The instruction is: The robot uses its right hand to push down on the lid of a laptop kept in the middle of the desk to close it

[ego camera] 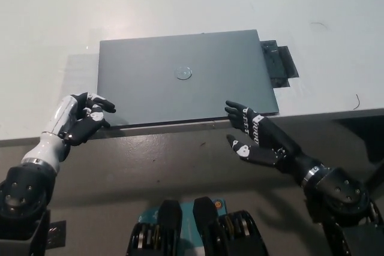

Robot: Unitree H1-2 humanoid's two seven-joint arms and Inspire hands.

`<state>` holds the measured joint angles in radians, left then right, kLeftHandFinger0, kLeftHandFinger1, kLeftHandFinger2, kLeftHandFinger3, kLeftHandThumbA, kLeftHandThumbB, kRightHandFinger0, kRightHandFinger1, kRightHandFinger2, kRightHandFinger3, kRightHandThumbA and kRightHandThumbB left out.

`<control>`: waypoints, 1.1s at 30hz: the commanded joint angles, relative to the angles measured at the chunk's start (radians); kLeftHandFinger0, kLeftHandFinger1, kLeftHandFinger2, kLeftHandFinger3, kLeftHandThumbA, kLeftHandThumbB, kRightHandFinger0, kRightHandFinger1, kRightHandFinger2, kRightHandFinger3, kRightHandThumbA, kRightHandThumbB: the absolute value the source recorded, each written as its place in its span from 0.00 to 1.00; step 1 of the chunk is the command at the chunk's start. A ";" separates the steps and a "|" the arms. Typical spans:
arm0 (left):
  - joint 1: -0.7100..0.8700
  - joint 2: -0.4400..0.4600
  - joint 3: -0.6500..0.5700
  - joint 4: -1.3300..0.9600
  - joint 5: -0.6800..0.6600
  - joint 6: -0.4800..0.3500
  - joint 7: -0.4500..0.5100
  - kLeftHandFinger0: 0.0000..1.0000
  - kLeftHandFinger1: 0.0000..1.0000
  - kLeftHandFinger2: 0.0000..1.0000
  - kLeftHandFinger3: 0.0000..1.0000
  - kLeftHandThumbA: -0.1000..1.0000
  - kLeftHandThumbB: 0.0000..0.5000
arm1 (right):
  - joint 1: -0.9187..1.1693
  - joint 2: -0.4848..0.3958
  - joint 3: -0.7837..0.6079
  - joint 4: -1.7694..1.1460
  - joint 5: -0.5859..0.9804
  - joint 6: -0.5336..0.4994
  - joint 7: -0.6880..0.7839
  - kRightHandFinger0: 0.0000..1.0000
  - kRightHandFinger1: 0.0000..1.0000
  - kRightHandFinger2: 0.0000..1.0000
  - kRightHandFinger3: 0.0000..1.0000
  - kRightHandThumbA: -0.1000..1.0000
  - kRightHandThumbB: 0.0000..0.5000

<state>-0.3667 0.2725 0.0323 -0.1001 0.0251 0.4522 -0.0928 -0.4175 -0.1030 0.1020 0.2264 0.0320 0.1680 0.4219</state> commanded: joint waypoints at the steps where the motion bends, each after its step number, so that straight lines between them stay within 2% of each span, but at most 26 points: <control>1: -0.011 0.030 0.010 -0.013 0.006 0.018 -0.011 0.12 0.40 0.53 0.56 0.09 0.36 | -0.055 -0.034 -0.018 -0.053 0.040 0.009 0.014 1.00 1.00 1.00 1.00 0.36 0.64; 3: -0.005 0.029 0.009 -0.017 0.006 0.018 -0.011 0.13 0.41 0.55 0.58 0.10 0.36 | -0.062 -0.039 -0.034 -0.083 0.064 0.036 0.017 1.00 1.00 1.00 1.00 0.35 0.63; 6: -0.002 0.035 0.004 -0.023 0.010 0.018 -0.016 0.17 0.42 0.55 0.58 0.11 0.34 | -0.070 -0.076 -0.042 -0.170 0.064 0.049 0.022 1.00 1.00 1.00 1.00 0.38 0.64; 7: 0.005 0.039 0.010 -0.025 0.005 0.018 -0.017 0.14 0.40 0.53 0.56 0.11 0.35 | -0.067 -0.102 -0.045 -0.223 0.060 0.044 0.026 1.00 1.00 1.00 1.00 0.46 0.73; 9: 0.007 0.038 0.013 -0.021 0.001 0.012 -0.017 0.11 0.39 0.52 0.56 0.12 0.37 | -0.056 -0.128 -0.058 -0.295 0.088 0.087 0.033 1.00 1.00 1.00 1.00 0.47 0.70; 14: 0.009 0.037 0.017 -0.016 0.006 0.009 -0.007 0.11 0.39 0.50 0.50 0.15 0.39 | -0.012 -0.202 -0.090 -0.461 0.145 0.176 0.040 1.00 1.00 1.00 1.00 0.55 0.77; 17: 0.010 0.035 0.020 -0.011 0.006 0.001 -0.006 0.11 0.39 0.49 0.49 0.14 0.40 | 0.011 -0.224 -0.106 -0.502 0.168 0.195 0.038 1.00 1.00 1.00 1.00 0.54 0.77; 22: 0.011 0.034 0.018 -0.010 0.013 0.004 -0.002 0.09 0.37 0.49 0.48 0.14 0.39 | 0.161 -0.286 -0.177 -0.545 0.178 0.161 0.019 1.00 1.00 1.00 1.00 0.56 0.75; 24: 0.010 0.035 0.021 -0.015 0.012 0.012 -0.002 0.10 0.39 0.51 0.48 0.15 0.39 | 0.221 -0.291 -0.230 -0.523 0.194 0.132 0.000 1.00 1.00 1.00 1.00 0.55 0.79; 25: 0.011 0.033 0.024 -0.016 0.008 0.008 -0.003 0.08 0.37 0.49 0.48 0.13 0.38 | 0.242 -0.295 -0.247 -0.515 0.194 0.118 -0.003 1.00 1.00 1.00 1.00 0.54 0.74; 28: 0.008 0.034 0.025 -0.006 0.011 -0.011 -0.002 0.09 0.41 0.54 0.48 0.14 0.38 | 0.274 -0.297 -0.288 -0.492 0.205 0.103 -0.009 1.00 1.00 1.00 1.00 0.54 0.76; 30: 0.008 0.023 0.035 -0.014 0.010 -0.002 0.011 0.11 0.42 0.57 0.49 0.10 0.36 | 0.296 -0.292 -0.323 -0.478 0.222 0.098 -0.014 1.00 1.00 1.00 1.00 0.53 0.74; 33: 0.011 0.015 0.044 -0.018 0.006 -0.007 0.017 0.12 0.41 0.58 0.49 0.11 0.35 | 0.333 -0.290 -0.360 -0.450 0.218 0.068 -0.025 1.00 1.00 1.00 1.00 0.50 0.69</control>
<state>-0.3378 0.2780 0.0597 -0.0971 0.0267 0.4460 -0.0910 -0.0930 -0.3764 -0.2114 -0.2295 0.2039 0.3055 0.4269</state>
